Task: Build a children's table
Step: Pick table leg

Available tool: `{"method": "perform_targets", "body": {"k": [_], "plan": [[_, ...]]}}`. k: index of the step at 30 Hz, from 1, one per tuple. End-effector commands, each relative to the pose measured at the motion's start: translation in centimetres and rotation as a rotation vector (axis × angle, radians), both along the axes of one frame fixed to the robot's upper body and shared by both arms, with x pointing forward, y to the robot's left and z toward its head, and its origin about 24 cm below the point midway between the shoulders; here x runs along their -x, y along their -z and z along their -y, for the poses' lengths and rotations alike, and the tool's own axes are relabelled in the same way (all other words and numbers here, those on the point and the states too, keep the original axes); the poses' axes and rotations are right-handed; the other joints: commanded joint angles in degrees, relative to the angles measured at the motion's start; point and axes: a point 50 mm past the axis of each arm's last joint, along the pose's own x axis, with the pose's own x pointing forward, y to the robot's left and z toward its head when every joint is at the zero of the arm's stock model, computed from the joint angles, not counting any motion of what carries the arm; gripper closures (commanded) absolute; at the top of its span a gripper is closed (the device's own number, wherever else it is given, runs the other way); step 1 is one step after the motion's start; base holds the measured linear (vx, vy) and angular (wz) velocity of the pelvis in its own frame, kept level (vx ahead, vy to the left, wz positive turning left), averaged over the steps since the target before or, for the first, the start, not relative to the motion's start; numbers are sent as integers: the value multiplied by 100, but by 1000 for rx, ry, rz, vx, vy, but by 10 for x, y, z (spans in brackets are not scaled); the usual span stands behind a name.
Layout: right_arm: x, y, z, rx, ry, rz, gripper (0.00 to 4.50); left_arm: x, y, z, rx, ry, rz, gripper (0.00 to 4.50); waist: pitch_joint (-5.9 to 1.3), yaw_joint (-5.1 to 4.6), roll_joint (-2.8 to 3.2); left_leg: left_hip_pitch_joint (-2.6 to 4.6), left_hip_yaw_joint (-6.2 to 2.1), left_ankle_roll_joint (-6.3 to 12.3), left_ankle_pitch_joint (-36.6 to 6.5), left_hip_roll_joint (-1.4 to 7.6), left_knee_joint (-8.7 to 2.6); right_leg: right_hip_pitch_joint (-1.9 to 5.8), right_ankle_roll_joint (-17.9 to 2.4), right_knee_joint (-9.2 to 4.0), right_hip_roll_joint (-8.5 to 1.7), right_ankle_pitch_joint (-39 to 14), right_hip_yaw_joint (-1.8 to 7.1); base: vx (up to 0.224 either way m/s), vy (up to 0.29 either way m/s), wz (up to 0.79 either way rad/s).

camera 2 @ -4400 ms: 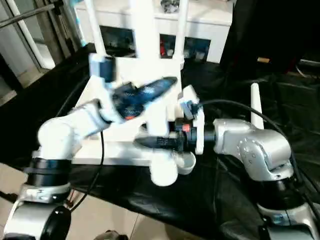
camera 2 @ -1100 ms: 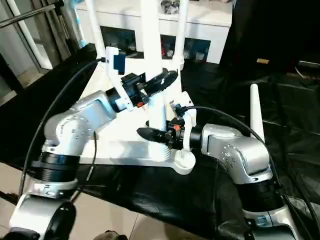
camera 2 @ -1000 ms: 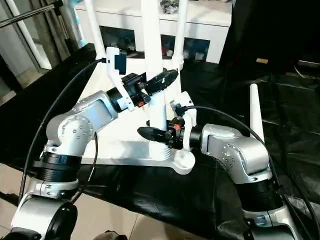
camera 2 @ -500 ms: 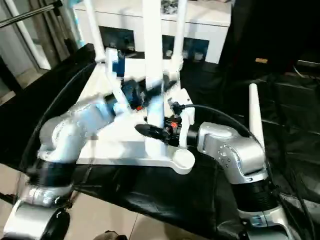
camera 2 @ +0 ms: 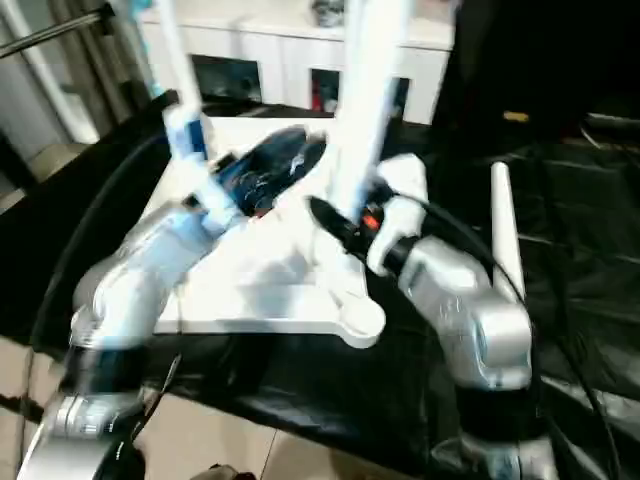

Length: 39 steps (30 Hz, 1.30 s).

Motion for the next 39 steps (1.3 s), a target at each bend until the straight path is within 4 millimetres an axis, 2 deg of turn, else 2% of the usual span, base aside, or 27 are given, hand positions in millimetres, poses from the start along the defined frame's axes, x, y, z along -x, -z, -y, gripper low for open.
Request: {"method": "perform_targets", "body": {"k": [1, 3, 4, 5, 6, 7, 8, 10, 11, 12, 13, 15, 16, 19, 26, 29, 34, 39], "plan": [[6, -3, 3, 80, 62, 69, 259, -6, 8, -17, -195, -249, 73, 107, -405, -24, -71, 123, -151, -78, -1292, 230, -432, 287, -837, -487, -229, -1296, 212, 0, 0, 0], [9, 1, 5, 107, 75, 72, 259, -7, 16, -26, -270, -336, 57, 107, -397, -33, -36, 134, -159, -145, -1382, 238, -443, 284, -589, -487, -232, -1489, 223, 0, 0, 0], [14, 6, 6, 121, 85, 67, 259, -6, 27, -38, -369, -438, 53, 107, -399, -60, -46, 125, -165, -172, -1385, 227, -453, 295, -534, -479, -229, -1515, 220, 0, 0, 0], [14, 6, 6, 121, 85, 67, 259, -6, 27, -38, -369, -438, 53, 107, -405, -69, -31, 134, -166, -175, -1394, 231, -453, 280, -519, -487, -221, -1511, 220, 0, 0, 0], [18, 10, 6, 124, 95, 65, 259, -2, 34, -46, -369, -499, 39, 107, -407, -92, 37, 141, -173, -196, -1435, 224, -454, 272, -582, -472, -226, -1477, 214, 0, 0, 0], [23, 17, 7, 130, 121, 67, 259, 13, 52, -68, -395, -656, -2, 107, -409, -122, -8, 131, -174, -181, -1469, 255, -454, 271, -655, -481, -228, -1341, 215, 0, 0, 0], [24, 19, 8, 133, 129, 62, 259, 15, 56, -71, -400, -676, -14, 107, -403, -144, -18, 95, -185, -142, -1406, 263, -463, 306, -692, -471, -241, -1196, 211, 0, 0, 0], [25, 22, 7, 133, 155, 61, 259, 25, 67, -78, -417, -731, -64, 107, -420, -144, -35, 137, -147, -18, -1446, 238, -442, 250, -753, -494, -216, -1342, 212, 0, 0, 0], [25, 23, 5, 129, 155, 62, 259, 27, 71, -79, -421, -731, -76, 107, -421, -134, -11, 146, -156, -20, -1463, 255, -443, 236, -780, -485, -228, -1374, 216, 0, 0, 0], [25, 23, 3, 123, 154, 65, 259, 27, 72, -79, -431, -739, -72, 107, -382, -139, -74, 121, -150, -15, -1581, 239, -462, 227, -747, -515, -221, -1651, 210, 0, 0, 0], [25, 23, 2, 123, 152, 64, 259, 27, 72, -79, -431, -743, -68, 107, -372, -119, -33, 170, -154, -46, -1768, 248, -467, 182, -682, -547, -226, -1955, 217, 0, 0, 0], [25, 25, -2, 126, 133, 55, 259, 26, 71, -80, -426, -765, -57, 107, -362, -103, -32, 193, -166, -93, -1891, 256, -475, 160, -623, -562, -219, -2072, 223, 0, 0, 0], [25, 25, -2, 126, 133, 55, 259, 26, 71, -80, -426, -765, -57, 107, -352, -108, -29, 174, -182, -167, -1966, 258, -503, 170, -564, -549, -214, -2046, 228, 0, 0, 0], [25, 25, -2, 126, 133, 55, 259, 26, 71, -80, -426, -765, -57, 107, -368, -116, -37, 152, -188, -200, -1921, 247, -503, 186, -537, -523, -221, -1832, 241, 0, 0, 0], [25, 25, -2, 126, 133, 55, 259, 26, 71, -80, -426, -765, -57, 107, -403, -113, -44, 123, -165, -53, -1504, 233, -463, 223, -711, -470, -228, -1240, 247, 0, 0, 0], [25, 25, -2, 126, 133, 55, 259, 26, 71, -80, -426, -765, -57, 107, -401, -111, -40, 126, -160, -1, -1464, 236, -457, 222, -752, -471, -228, -1244, 242, 0, 0, 0], [25, 25, -2, 126, 133, 55, 259, 26, 71, -80, -426, -765, -57, 107, -384, -119, -38, 138, -168, -64, -1666, 240, -474, 210, -693, -496, -226, -1550, 240, 0, 0, 0], [25, 25, -2, 126, 133, 55, 259, 26, 71, -80, -426, -765, -57, 107, -388, -117, -38, 139, -170, -86, -1653, 240, -474, 211, -694, -489, -223, -1470, 243, 0, 0, 0]]}}
